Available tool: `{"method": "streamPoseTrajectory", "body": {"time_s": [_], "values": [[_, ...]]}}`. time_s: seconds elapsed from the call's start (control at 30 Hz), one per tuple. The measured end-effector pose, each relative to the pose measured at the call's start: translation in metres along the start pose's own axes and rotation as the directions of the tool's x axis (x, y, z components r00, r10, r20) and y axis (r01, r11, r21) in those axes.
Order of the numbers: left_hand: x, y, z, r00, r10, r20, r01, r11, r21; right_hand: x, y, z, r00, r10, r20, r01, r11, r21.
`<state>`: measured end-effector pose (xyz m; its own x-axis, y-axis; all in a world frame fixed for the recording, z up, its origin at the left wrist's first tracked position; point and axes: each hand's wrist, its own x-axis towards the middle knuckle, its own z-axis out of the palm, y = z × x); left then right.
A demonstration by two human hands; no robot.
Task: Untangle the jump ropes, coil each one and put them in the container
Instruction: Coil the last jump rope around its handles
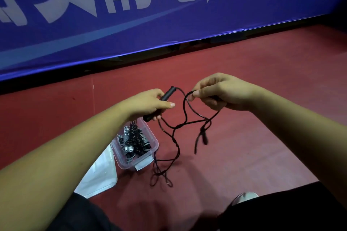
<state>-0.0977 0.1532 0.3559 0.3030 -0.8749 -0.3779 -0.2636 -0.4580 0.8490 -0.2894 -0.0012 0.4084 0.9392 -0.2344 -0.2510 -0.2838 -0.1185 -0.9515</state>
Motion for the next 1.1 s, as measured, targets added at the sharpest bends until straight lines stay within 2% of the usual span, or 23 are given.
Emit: {"method": "streamPoseTrajectory", "body": {"time_s": [0.03, 0.07, 0.1, 0.13, 0.17, 0.2, 0.27, 0.3, 0.33, 0.4, 0.47, 0.5, 0.57, 0.63, 0.67, 0.73, 0.77, 0.8, 0.83, 0.87, 0.93, 1.0, 1.1], "values": [[0.002, -0.003, 0.002, 1.0, -0.016, -0.002, 0.016, 1.0, 0.026, -0.002, -0.002, 0.0, 1.0, -0.01, 0.008, 0.01, 1.0, 0.011], [0.005, -0.005, 0.004, 1.0, -0.003, -0.021, 0.006, 0.99, 0.143, -0.003, -0.004, 0.001, 1.0, -0.026, 0.017, 0.026, 0.999, 0.032], [0.008, -0.006, 0.005, 0.997, 0.047, -0.059, -0.028, 0.952, 0.304, -0.004, -0.006, 0.001, 0.999, -0.046, 0.02, 0.044, 0.997, 0.057], [0.006, -0.001, 0.008, 0.986, 0.143, -0.081, -0.104, 0.924, 0.368, -0.005, -0.009, 0.001, 0.998, -0.067, 0.014, 0.065, 0.995, 0.08], [0.002, 0.006, 0.012, 0.97, 0.232, -0.07, -0.201, 0.932, 0.302, -0.004, -0.012, -0.001, 0.996, -0.089, -0.004, 0.089, 0.99, 0.105], [-0.002, 0.013, 0.015, 0.957, 0.289, -0.02, -0.286, 0.953, 0.105, -0.004, -0.015, -0.002, 0.993, -0.112, -0.037, 0.116, 0.985, 0.131], [-0.005, 0.022, 0.019, 0.925, 0.35, 0.145, -0.295, 0.905, -0.307, -0.002, -0.017, -0.005, 0.98, -0.143, -0.136, 0.164, 0.974, 0.158], [-0.007, 0.025, 0.022, 0.906, 0.371, 0.204, -0.277, 0.885, -0.375, -0.002, -0.017, -0.007, 0.972, -0.147, -0.181, 0.174, 0.974, 0.148], [-0.007, 0.026, 0.022, 0.907, 0.359, 0.221, -0.272, 0.899, -0.344, -0.003, -0.017, -0.008, 0.966, -0.145, -0.214, 0.177, 0.974, 0.141], [-0.003, 0.02, 0.018, 0.941, 0.281, 0.187, -0.272, 0.96, -0.072, -0.006, -0.019, -0.013, 0.95, -0.159, -0.267, 0.224, 0.946, 0.233], [0.002, 0.002, 0.009, 0.964, 0.179, 0.197, -0.214, 0.96, 0.178, -0.008, -0.025, -0.025, 0.919, -0.18, -0.352, 0.32, 0.862, 0.394], [0.004, -0.006, 0.004, 0.971, 0.142, 0.194, -0.18, 0.964, 0.196, -0.009, -0.027, -0.031, 0.899, -0.184, -0.398, 0.353, 0.841, 0.41], [0.006, -0.008, 0.0, 0.976, 0.187, 0.11, -0.197, 0.977, 0.086, -0.012, -0.023, -0.042, 0.864, -0.187, -0.467, 0.332, 0.909, 0.251], [0.005, 0.008, 0.001, 0.955, 0.294, -0.024, -0.295, 0.953, -0.072, -0.016, -0.011, -0.047, 0.884, -0.149, -0.442, 0.092, 0.985, -0.15], [0.004, 0.018, 0.002, 0.94, 0.333, -0.069, -0.34, 0.929, -0.146, -0.018, -0.004, -0.049, 0.925, -0.055, -0.376, -0.089, 0.931, -0.354], [-0.002, 0.033, 0.002, 0.919, 0.379, -0.105, -0.392, 0.906, -0.162, -0.024, 0.005, -0.051, 0.937, 0.254, -0.238, -0.348, 0.676, -0.65], [-0.005, 0.038, 0.003, 0.912, 0.397, -0.104, -0.408, 0.904, -0.127, -0.026, 0.007, -0.051, 0.903, 0.368, -0.221, -0.404, 0.551, -0.73], [-0.008, 0.04, 0.004, 0.909, 0.407, -0.093, -0.416, 0.904, -0.103, -0.026, 0.009, -0.05, 0.889, 0.398, -0.227, -0.418, 0.501, -0.758], [-0.012, 0.042, 0.005, 0.911, 0.407, -0.068, -0.412, 0.905, -0.105, -0.026, 0.011, -0.047, 0.918, 0.34, -0.205, -0.372, 0.554, -0.745], [-0.014, 0.044, 0.007, 0.915, 0.403, -0.029, -0.404, 0.908, -0.114, -0.023, 0.011, -0.04, 0.96, 0.24, -0.147, -0.274, 0.683, -0.677], [-0.017, 0.047, 0.012, 0.916, 0.397, 0.055, -0.389, 0.914, -0.115, -0.015, 0.01, -0.016, 0.996, 0.09, 0.012, -0.077, 0.913, -0.402], [-0.017, 0.048, 0.017, 0.919, 0.381, 0.096, -0.373, 0.923, -0.092, -0.006, 0.006, 0.005, 0.997, 0.013, 0.073, 0.007, 0.961, -0.276], [-0.013, 0.042, 0.013, 0.942, 0.325, 0.089, -0.325, 0.946, -0.009, -0.006, -0.008, 0.004, 0.994, -0.11, -0.012, 0.109, 0.99, -0.084]]}}
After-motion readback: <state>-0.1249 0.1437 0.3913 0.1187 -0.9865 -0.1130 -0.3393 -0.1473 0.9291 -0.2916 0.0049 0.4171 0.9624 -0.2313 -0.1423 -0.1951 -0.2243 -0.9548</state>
